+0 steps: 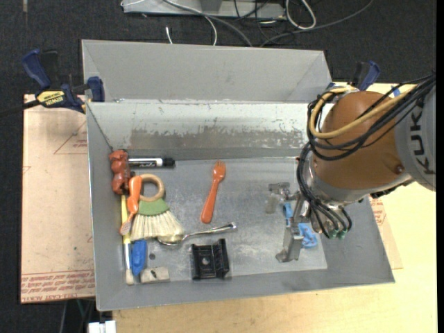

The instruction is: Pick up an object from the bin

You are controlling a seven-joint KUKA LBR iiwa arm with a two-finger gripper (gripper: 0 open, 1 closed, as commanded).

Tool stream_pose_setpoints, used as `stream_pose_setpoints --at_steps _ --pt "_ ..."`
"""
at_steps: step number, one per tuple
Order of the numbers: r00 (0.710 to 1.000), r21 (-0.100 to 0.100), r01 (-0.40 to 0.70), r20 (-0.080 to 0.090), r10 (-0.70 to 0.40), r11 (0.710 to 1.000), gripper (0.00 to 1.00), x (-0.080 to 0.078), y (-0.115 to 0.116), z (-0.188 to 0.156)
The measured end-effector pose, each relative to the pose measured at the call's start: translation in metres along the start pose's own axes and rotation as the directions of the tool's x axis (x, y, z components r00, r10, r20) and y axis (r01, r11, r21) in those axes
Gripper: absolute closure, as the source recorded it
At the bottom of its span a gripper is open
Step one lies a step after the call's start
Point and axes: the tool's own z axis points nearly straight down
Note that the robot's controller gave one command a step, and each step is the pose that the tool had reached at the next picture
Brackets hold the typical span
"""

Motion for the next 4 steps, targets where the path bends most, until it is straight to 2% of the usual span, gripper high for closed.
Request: stream_pose_setpoints --at_steps 1,2,3,4 --pt "1.0 0.0 0.0 0.006 0.0 1.0 0.0 -0.001 0.0 -0.002" --pt "0.994 -0.002 -0.106 0.011 0.106 0.994 0.0 -0.015 -0.064 0.069" --pt "0.989 -0.001 -0.145 0.005 0.145 0.989 0.0 -0.013 -0.104 0.12" --pt "0.953 -0.004 -0.302 0.01 0.302 0.953 0.0 -0.013 -0.14 0.101"
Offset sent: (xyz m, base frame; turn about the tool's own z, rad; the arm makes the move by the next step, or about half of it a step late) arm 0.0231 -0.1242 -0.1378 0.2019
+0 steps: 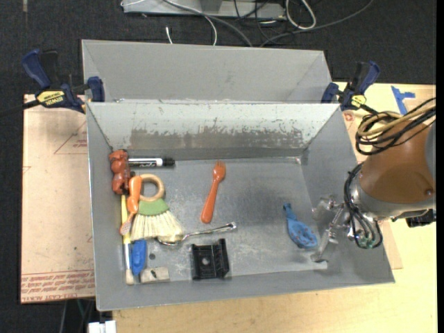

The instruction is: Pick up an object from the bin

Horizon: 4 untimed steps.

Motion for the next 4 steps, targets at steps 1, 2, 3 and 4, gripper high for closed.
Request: stream_pose_setpoints --at_steps 1,2,3,4 --pt "0.993 0.0 -0.114 -0.01 0.114 0.993 0.0 0.011 0.012 0.038" --pt "0.973 0.0 -0.229 0.004 0.229 0.973 1.0 0.009 0.028 0.036" --pt "0.973 0.0 -0.229 0.004 0.229 0.973 1.0 0.009 0.028 0.036" --pt "0.974 0.0 -0.228 0.0 0.228 0.974 1.0 0.01 0.028 0.01"
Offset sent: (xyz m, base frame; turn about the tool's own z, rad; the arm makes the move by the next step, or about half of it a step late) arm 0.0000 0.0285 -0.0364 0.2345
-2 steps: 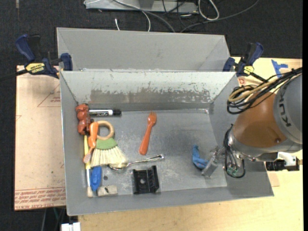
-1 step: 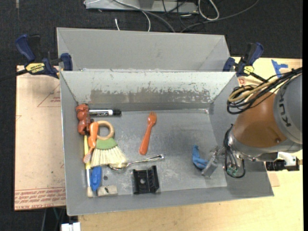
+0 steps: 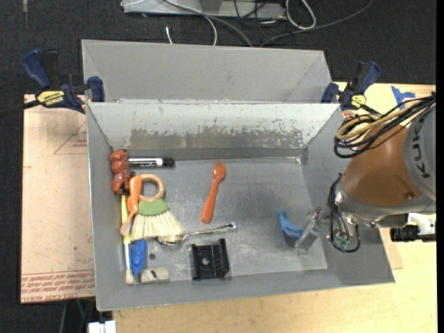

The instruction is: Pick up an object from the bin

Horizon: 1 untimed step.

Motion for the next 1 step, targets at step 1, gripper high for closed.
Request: stream_pose_setpoints --at_steps 1 --pt "1.0 -0.001 0.001 0.0 -0.001 1.0 1.0 -0.0002 0.0004 -0.0212"
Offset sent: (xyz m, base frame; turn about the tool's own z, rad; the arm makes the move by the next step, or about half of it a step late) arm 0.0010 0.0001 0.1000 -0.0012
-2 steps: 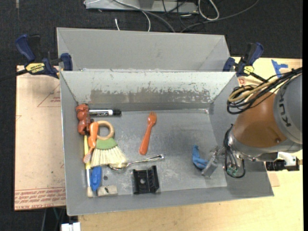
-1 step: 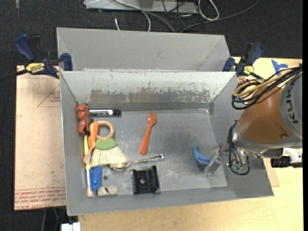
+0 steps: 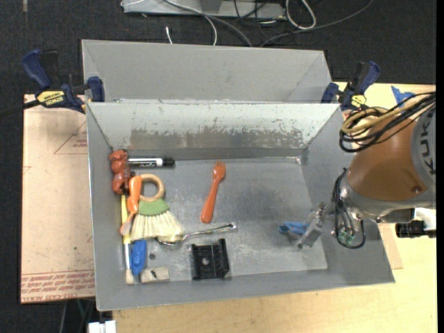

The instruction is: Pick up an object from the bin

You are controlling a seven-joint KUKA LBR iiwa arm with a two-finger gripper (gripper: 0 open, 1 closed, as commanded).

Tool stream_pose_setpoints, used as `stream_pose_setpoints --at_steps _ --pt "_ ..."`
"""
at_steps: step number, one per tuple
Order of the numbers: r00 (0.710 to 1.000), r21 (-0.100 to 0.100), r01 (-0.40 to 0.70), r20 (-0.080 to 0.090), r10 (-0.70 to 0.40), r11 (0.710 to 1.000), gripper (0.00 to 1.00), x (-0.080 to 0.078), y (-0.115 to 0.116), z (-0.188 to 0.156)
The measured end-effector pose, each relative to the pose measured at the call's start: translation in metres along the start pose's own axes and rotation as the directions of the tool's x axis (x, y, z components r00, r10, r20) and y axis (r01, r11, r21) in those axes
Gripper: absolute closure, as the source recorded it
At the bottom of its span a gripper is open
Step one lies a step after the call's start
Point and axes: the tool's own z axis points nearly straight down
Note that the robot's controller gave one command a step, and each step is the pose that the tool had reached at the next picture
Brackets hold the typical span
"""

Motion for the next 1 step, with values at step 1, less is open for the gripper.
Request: stream_pose_setpoints --at_steps 1 --pt "1.0 0.002 0.001 -0.005 -0.001 1.0 1.0 0.001 0.0 -0.0451"
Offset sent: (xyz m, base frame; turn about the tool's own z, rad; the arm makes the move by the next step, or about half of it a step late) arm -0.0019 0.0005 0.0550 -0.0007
